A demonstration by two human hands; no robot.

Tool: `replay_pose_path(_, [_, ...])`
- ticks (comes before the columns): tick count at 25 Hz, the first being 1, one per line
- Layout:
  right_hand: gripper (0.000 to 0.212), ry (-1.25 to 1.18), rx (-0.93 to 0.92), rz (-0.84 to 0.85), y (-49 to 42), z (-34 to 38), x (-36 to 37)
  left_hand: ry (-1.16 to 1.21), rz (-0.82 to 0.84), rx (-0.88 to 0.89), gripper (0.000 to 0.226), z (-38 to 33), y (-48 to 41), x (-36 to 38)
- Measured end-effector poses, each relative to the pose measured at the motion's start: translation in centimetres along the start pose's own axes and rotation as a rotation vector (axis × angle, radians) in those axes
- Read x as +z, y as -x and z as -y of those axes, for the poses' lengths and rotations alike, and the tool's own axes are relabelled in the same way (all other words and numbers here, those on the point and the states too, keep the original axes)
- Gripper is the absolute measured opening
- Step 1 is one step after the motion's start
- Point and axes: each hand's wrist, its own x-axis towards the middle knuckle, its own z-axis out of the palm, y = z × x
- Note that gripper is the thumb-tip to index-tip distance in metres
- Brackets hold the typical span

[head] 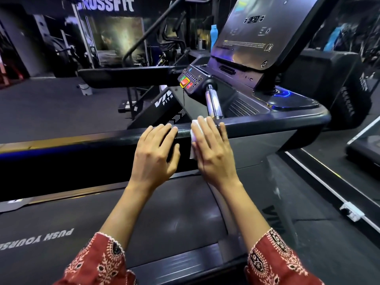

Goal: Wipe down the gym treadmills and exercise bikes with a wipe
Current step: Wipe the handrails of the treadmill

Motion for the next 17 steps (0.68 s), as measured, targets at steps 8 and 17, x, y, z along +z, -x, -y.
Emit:
replay_pose_path(8, [0.045, 0.081, 0.163, -0.102, 1.9, 0.1, 0.6, -0.006, -0.003, 0.026, 0.039, 0.3, 0.3, 0.1])
replay_pose_path(17, [0.037, -0.032, 0.317, -0.109, -1.3, 1.4, 0.5, -0.022, 0.003, 0.036, 0.039, 0.5, 0.4, 0.1])
